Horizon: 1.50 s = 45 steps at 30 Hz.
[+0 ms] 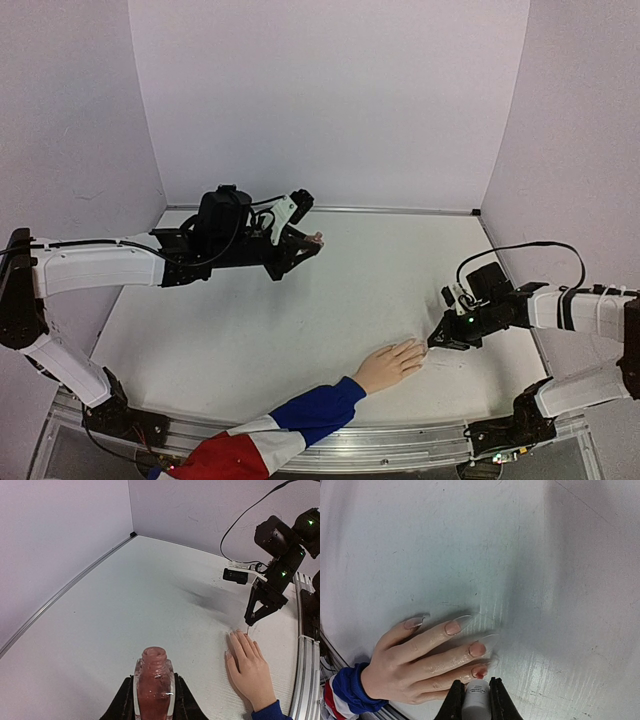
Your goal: Paint the nails
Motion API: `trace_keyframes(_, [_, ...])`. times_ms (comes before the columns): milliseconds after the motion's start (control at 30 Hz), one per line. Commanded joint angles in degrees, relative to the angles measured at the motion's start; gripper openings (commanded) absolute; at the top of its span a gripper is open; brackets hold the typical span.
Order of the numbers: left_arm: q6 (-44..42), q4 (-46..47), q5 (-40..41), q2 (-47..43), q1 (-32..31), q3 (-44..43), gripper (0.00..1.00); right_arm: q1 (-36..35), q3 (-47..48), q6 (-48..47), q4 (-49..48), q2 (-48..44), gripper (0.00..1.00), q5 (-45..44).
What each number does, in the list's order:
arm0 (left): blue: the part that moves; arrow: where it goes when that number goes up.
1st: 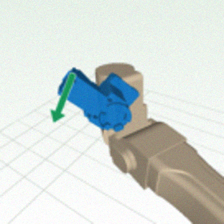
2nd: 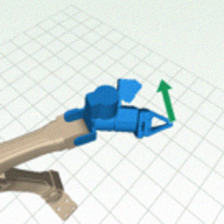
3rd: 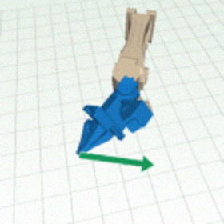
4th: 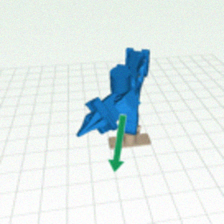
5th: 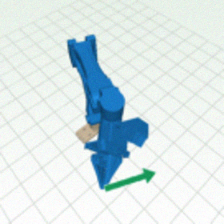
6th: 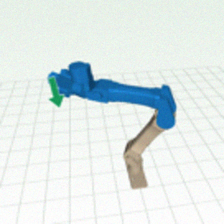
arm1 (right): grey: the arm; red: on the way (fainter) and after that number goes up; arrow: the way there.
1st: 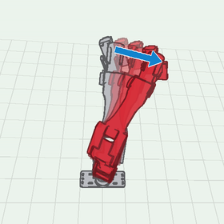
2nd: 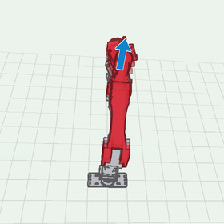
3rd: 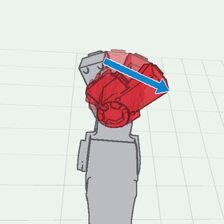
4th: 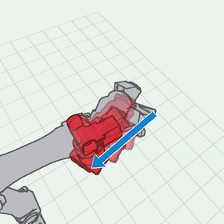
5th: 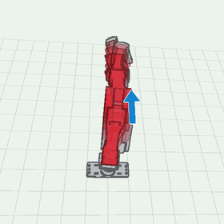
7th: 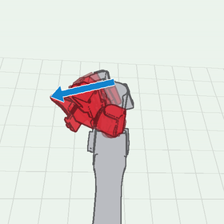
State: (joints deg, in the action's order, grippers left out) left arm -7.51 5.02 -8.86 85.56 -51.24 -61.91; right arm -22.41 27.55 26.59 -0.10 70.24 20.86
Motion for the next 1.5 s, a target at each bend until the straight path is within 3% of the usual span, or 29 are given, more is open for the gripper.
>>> trace_keyframes(0, [-0.4, 2.9, -0.2, -1.4, -0.3, -2.2, 0.0, 0.2, 0.2, -0.5, 0.6, 0.4, 0.0, -1.0])
trace_keyframes(1467, [-0.1, 2.9, -0.5, -1.4, -0.2, -2.0, 0.0, 0.1, 0.3, -0.4, 0.7, 0.8, 0.0, -3.6])
